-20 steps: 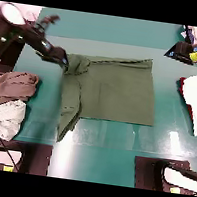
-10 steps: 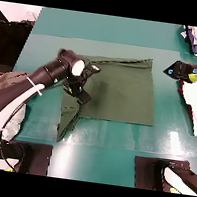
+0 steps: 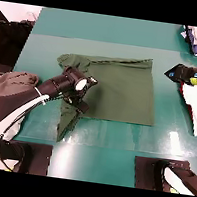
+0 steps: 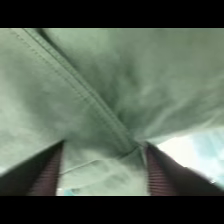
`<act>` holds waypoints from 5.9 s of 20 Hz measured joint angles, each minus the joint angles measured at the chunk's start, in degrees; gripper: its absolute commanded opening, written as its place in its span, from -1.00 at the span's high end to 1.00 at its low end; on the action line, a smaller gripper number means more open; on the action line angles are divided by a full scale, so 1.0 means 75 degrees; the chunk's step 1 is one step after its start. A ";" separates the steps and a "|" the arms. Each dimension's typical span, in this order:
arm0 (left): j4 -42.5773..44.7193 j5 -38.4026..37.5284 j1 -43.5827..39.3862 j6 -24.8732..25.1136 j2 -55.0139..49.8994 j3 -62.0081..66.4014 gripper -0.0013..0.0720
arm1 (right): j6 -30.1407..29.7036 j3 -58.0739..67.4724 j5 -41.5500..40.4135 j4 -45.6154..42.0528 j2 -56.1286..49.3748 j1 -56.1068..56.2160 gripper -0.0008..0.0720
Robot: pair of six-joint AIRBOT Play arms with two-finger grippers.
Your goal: Fold the shirts.
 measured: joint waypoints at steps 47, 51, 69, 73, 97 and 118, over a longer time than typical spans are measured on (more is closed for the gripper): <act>-0.3261 0.1985 0.4313 0.1236 0.3439 -0.0262 0.89 | -0.1894 -0.3555 0.0306 0.2331 0.1268 -0.2404 0.92; -0.3774 0.2567 0.4310 0.1265 0.3442 0.2276 0.89 | -0.1524 -0.0947 0.0312 0.2573 0.1524 -0.2442 0.92; -0.2541 0.2952 0.4319 0.1923 0.5525 0.6598 0.89 | -0.0079 0.5796 0.1533 -0.0012 0.1480 -0.2448 0.92; -0.2495 0.2553 0.4307 0.1903 0.5170 0.4887 0.89 | 0.0204 0.5668 0.2626 -0.0338 0.0522 -0.2448 0.92; -0.2279 0.5796 0.4322 0.3075 -0.0358 0.2550 0.89 | 0.0612 0.4849 0.0595 -0.0944 -0.5356 -0.0787 0.92; -0.1973 0.2372 0.4319 0.3445 -0.0446 0.1329 -0.40 | 0.0052 0.1649 0.1862 -0.1349 -0.4581 -0.0746 -0.30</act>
